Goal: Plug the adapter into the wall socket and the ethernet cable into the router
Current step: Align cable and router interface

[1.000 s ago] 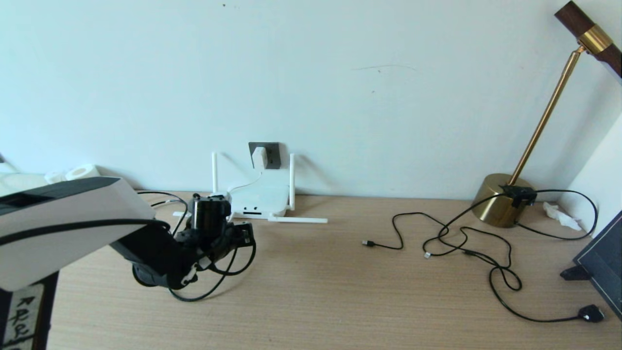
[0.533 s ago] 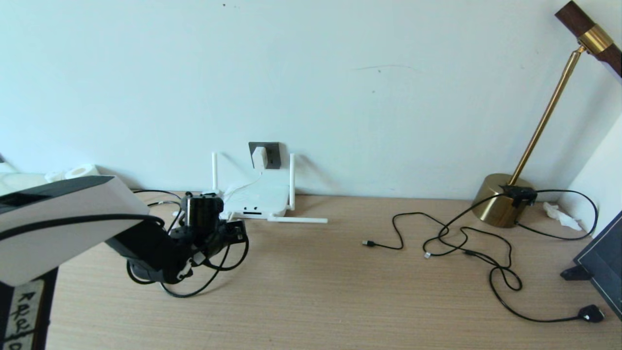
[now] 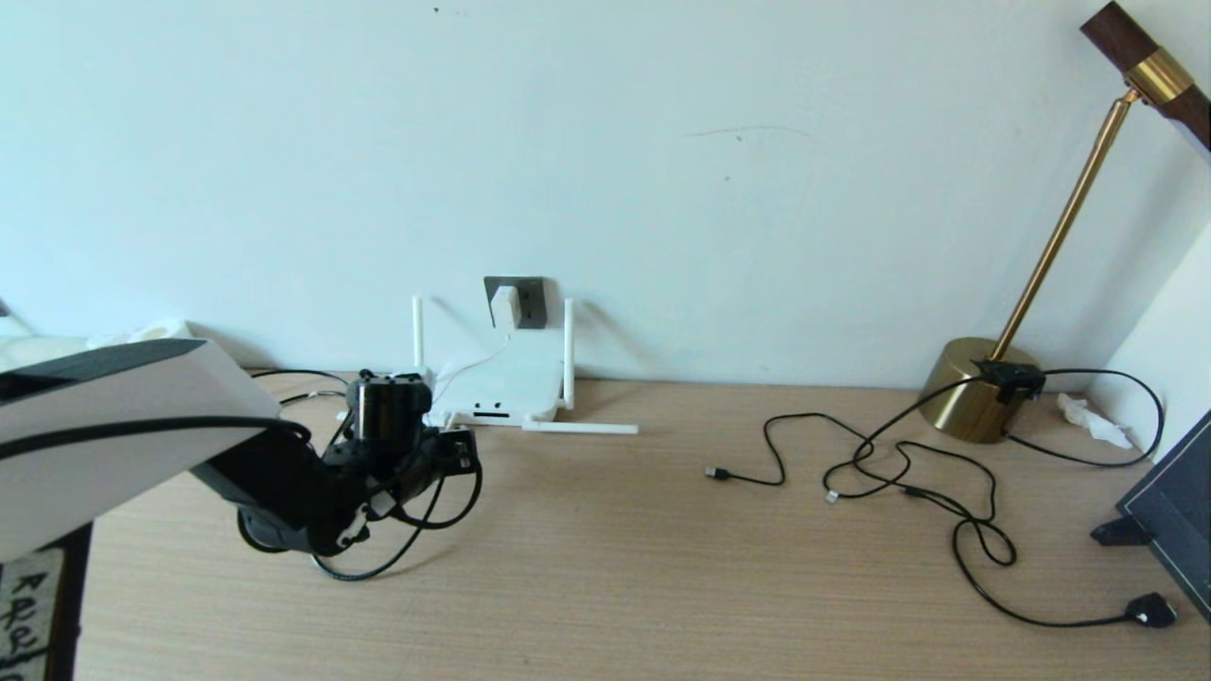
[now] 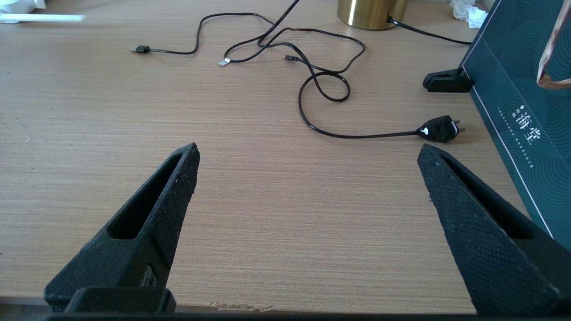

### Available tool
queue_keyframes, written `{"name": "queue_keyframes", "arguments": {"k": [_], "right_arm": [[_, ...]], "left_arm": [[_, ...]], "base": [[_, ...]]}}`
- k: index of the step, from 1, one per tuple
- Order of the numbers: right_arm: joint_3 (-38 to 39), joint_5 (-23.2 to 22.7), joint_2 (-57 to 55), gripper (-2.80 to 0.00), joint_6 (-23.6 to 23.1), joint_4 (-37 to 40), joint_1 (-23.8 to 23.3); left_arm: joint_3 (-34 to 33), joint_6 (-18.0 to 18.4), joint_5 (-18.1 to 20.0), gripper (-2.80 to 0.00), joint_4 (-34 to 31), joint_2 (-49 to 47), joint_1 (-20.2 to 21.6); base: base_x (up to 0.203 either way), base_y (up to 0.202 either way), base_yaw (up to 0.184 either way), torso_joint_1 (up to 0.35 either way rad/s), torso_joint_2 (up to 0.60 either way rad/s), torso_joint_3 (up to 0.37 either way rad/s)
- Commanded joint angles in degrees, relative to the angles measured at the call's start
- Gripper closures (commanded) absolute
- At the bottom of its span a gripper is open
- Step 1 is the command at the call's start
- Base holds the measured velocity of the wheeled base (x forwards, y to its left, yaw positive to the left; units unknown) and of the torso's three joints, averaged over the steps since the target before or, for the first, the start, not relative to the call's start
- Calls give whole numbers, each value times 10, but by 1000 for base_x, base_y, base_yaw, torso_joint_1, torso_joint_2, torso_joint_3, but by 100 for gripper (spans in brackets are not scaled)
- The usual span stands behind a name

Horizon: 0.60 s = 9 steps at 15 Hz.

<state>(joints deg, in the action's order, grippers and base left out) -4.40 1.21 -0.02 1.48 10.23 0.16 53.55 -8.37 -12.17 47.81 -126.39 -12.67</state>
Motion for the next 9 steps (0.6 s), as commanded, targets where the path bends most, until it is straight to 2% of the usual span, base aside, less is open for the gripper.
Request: {"name": "queue_keyframes", "arguments": {"k": [1, 9], "right_arm": [[0, 0, 0, -280, 0, 1, 0], [0, 0, 0, -280, 0, 1, 0]], "left_arm": [[-12, -1, -1, 0, 5, 6, 0], [8, -4, 19, 0, 0, -10, -2]], "base": [[0, 0, 0, 0, 0, 0], [0, 0, 0, 0, 0, 0]]}}
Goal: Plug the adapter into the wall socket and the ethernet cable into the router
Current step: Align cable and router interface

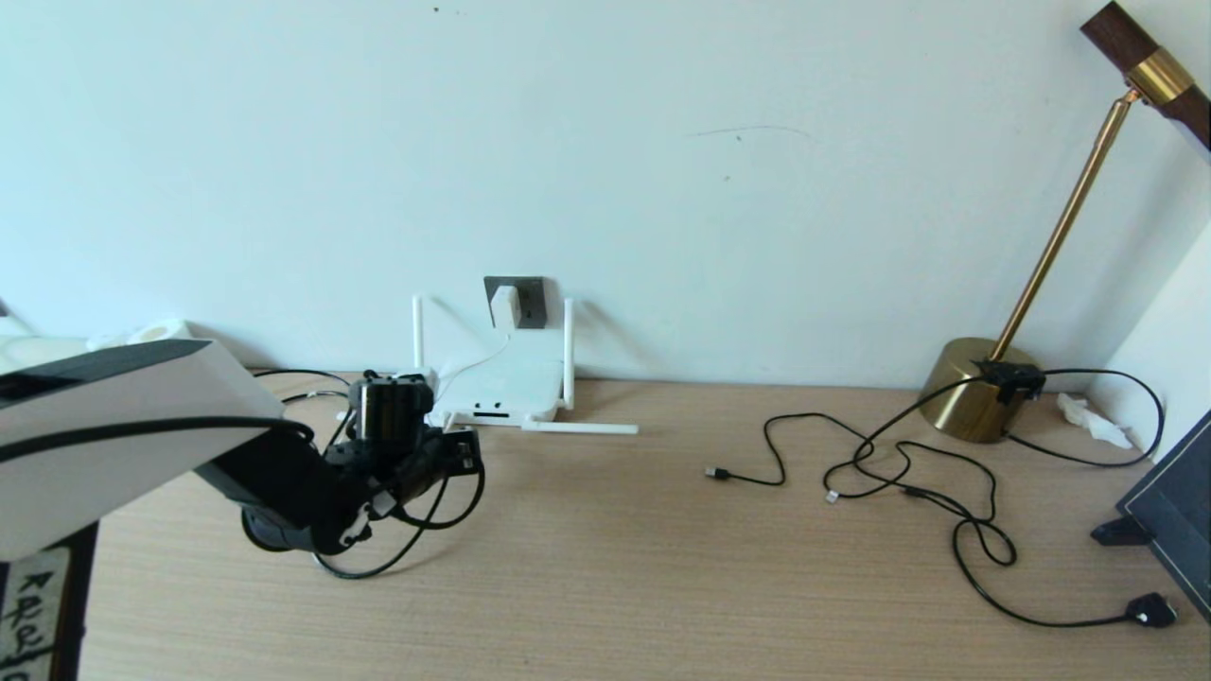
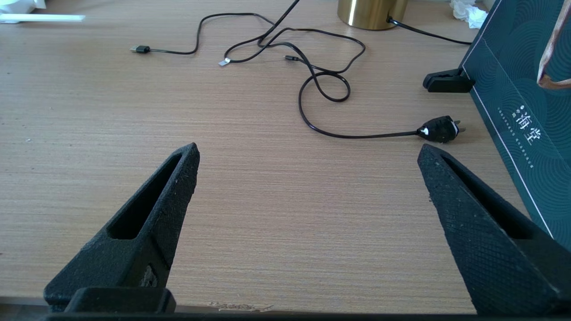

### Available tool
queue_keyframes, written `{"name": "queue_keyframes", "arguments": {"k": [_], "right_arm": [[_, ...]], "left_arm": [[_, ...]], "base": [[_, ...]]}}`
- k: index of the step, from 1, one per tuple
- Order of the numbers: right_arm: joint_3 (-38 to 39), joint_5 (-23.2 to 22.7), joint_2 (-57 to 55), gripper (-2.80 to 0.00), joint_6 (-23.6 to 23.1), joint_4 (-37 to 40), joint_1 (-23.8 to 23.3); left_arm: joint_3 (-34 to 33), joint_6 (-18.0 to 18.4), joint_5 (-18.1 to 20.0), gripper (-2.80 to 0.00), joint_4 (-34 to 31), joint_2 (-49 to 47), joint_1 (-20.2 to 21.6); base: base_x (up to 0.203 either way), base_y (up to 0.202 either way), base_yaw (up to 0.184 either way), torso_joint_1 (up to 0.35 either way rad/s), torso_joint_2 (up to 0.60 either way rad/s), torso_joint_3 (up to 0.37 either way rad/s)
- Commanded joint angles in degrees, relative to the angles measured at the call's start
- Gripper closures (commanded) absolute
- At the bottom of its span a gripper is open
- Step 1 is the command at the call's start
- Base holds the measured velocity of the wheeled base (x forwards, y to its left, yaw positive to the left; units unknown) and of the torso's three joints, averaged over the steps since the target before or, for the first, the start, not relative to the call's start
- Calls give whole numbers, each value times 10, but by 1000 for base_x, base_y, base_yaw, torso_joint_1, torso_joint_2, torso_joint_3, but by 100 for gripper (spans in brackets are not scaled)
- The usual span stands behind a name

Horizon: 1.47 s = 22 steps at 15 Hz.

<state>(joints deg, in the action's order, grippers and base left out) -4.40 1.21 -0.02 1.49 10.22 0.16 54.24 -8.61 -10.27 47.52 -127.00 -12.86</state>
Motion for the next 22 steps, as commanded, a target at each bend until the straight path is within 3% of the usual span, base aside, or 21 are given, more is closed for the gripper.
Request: {"name": "queue_keyframes", "arguments": {"k": [1, 22], "right_arm": [[0, 0, 0, -280, 0, 1, 0], [0, 0, 0, -280, 0, 1, 0]], "left_arm": [[1, -1, 0, 0, 3, -4, -1], [34, 7, -1, 0, -30, -6, 0]], "base": [[0, 0, 0, 0, 0, 0], [0, 0, 0, 0, 0, 0]]}}
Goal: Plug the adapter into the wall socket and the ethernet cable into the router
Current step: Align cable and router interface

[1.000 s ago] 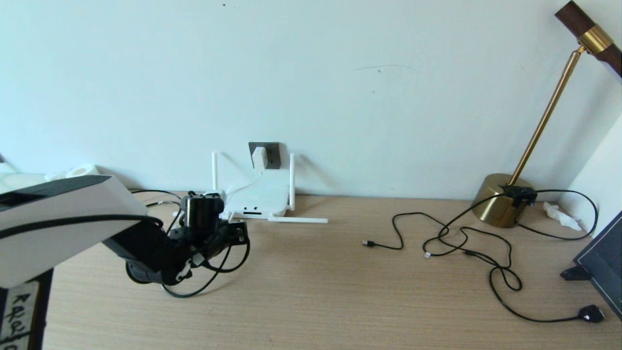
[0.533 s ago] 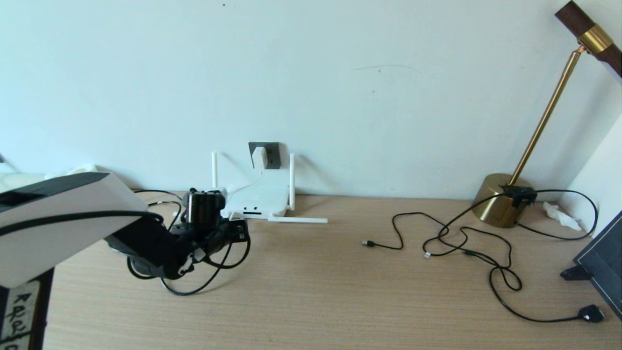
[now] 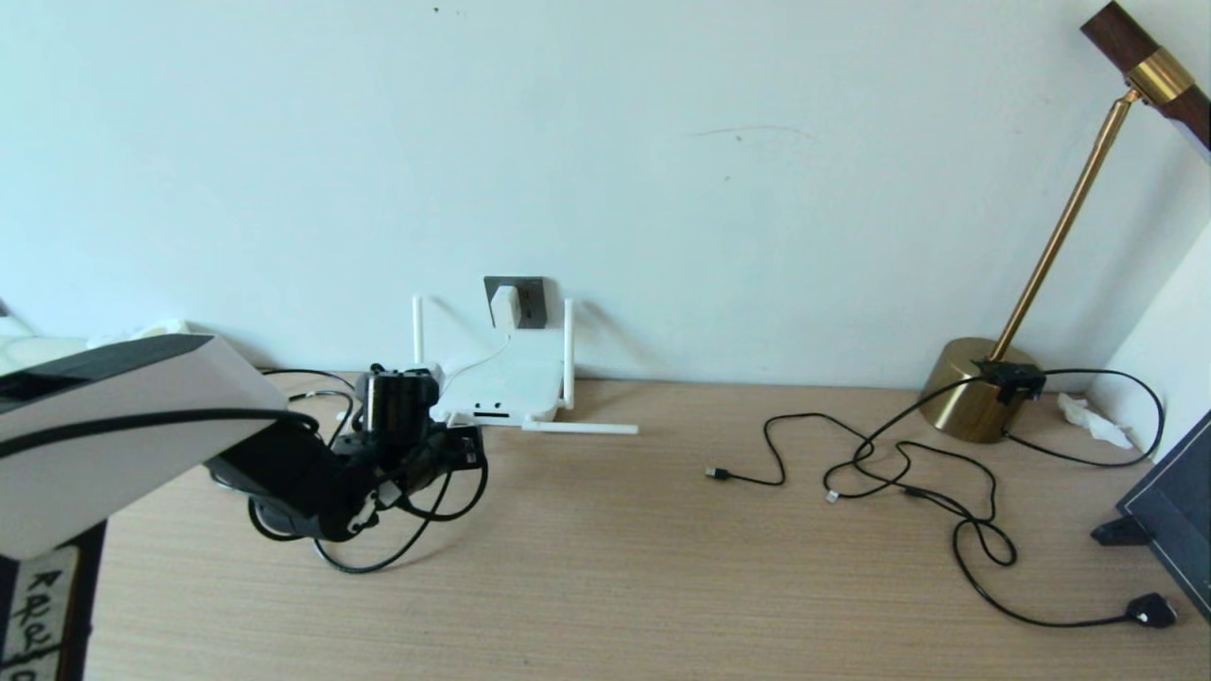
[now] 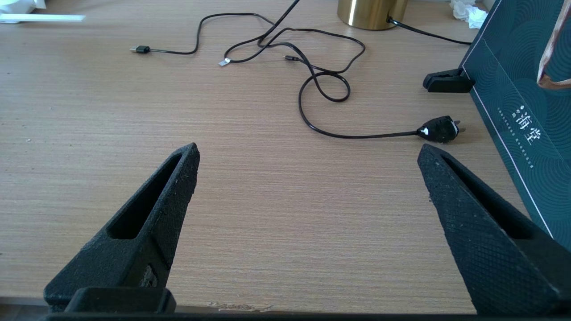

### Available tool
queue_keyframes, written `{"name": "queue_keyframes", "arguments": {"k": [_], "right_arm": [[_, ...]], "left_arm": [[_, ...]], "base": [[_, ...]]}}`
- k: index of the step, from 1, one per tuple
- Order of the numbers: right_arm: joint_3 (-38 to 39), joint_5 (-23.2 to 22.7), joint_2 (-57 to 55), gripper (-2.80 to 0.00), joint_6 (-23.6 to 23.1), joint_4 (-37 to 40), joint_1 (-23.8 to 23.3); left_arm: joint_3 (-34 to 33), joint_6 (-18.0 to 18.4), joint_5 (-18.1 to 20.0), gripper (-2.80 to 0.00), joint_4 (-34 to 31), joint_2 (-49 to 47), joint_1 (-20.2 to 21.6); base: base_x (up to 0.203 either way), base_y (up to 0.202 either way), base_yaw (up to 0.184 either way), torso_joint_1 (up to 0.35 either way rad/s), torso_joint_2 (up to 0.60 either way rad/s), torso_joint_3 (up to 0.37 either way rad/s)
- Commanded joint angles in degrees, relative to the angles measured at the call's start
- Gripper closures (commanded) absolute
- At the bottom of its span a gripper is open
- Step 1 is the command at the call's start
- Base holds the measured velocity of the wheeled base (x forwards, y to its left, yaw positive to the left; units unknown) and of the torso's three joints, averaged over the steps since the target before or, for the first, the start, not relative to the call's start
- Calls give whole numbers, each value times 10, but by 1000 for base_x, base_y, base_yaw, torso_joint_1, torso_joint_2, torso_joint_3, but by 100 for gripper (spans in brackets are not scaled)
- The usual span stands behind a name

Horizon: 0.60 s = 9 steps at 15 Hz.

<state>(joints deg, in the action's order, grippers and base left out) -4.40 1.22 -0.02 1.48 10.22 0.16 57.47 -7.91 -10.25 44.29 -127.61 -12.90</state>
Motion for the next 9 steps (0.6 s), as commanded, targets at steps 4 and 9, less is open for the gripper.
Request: {"name": "queue_keyframes", "arguments": {"k": [4, 9], "right_arm": [[0, 0, 0, -280, 0, 1, 0], [0, 0, 0, -280, 0, 1, 0]], "left_arm": [[10, 1, 0, 0, 2, -2, 0], [10, 1, 0, 0, 1, -7, 0]], "base": [[0, 0, 0, 0, 0, 0], [0, 0, 0, 0, 0, 0]]}}
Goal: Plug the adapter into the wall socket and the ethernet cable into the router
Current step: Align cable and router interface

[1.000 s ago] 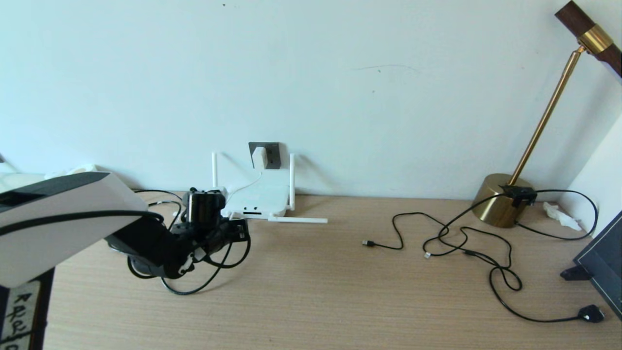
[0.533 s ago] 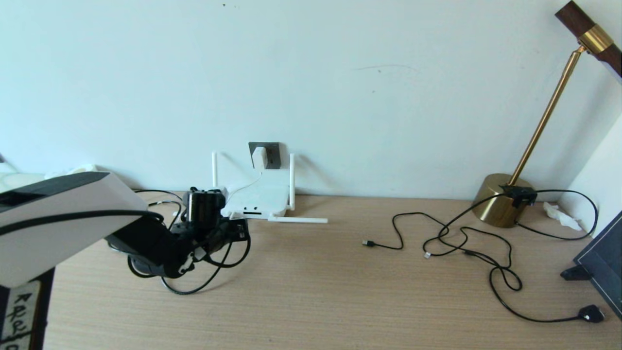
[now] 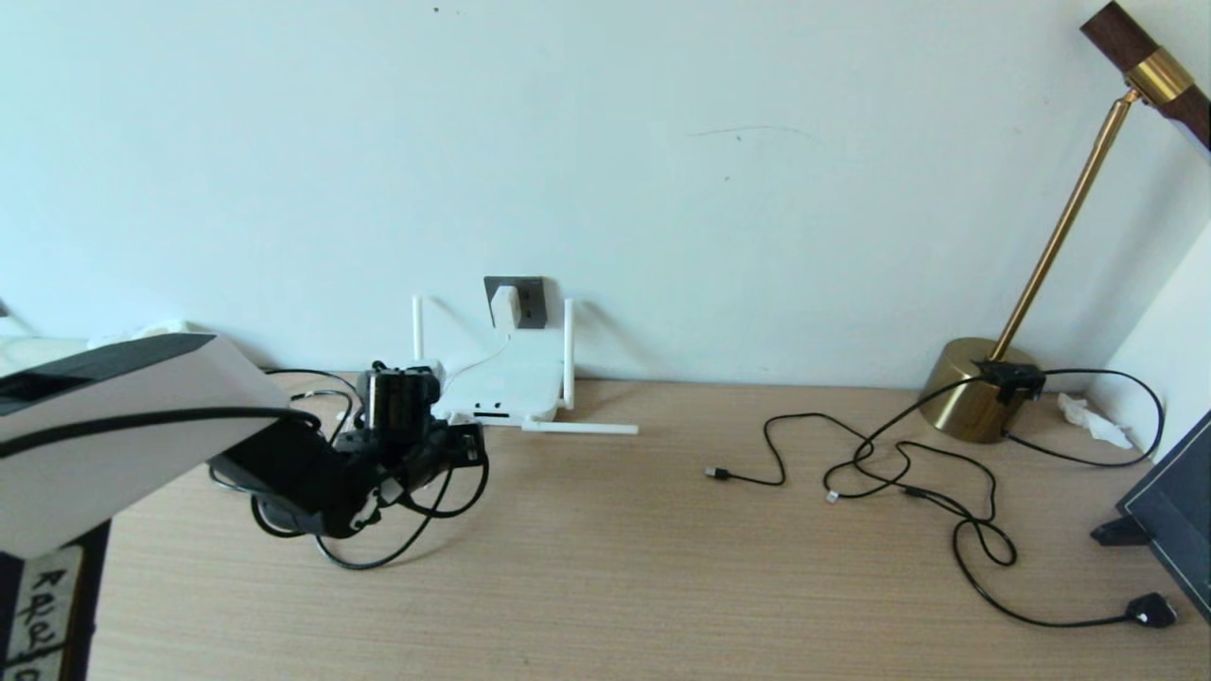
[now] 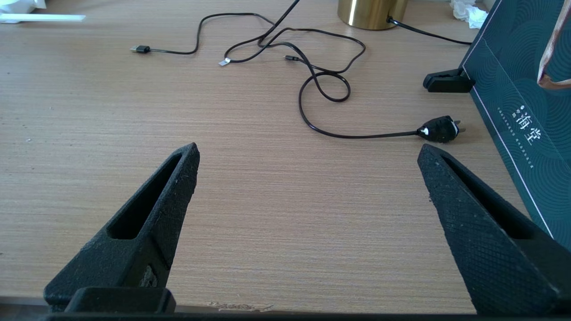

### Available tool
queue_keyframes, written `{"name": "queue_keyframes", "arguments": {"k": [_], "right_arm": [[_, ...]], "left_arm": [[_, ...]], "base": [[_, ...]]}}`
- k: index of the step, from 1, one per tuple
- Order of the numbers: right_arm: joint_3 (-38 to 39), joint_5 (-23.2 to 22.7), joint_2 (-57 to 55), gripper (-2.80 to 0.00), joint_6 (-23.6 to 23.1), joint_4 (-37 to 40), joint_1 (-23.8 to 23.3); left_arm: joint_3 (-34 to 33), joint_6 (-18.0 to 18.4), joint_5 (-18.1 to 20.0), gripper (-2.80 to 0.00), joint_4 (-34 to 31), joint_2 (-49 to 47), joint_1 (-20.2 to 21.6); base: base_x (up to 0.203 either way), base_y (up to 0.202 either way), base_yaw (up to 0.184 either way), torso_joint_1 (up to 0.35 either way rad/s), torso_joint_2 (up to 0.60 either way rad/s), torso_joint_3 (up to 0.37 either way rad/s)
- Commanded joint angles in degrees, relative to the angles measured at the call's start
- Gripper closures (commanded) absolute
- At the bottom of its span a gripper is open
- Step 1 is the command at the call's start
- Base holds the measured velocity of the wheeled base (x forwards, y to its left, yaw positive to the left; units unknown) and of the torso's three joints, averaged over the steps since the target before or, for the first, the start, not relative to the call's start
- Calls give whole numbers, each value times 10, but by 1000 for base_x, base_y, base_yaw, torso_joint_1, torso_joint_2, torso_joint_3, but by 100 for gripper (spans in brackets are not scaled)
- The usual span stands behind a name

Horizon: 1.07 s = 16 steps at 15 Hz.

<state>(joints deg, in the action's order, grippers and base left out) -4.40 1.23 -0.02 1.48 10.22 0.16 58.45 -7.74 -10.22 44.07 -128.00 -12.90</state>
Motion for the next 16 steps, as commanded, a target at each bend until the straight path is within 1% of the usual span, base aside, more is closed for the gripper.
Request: {"name": "queue_keyframes", "arguments": {"k": [1, 16], "right_arm": [[0, 0, 0, -280, 0, 1, 0], [0, 0, 0, -280, 0, 1, 0]], "left_arm": [[2, -1, -1, 0, 3, -3, 0], [44, -2, -1, 0, 3, -36, -1]], "base": [[0, 0, 0, 0, 0, 0], [0, 0, 0, 0, 0, 0]]}}
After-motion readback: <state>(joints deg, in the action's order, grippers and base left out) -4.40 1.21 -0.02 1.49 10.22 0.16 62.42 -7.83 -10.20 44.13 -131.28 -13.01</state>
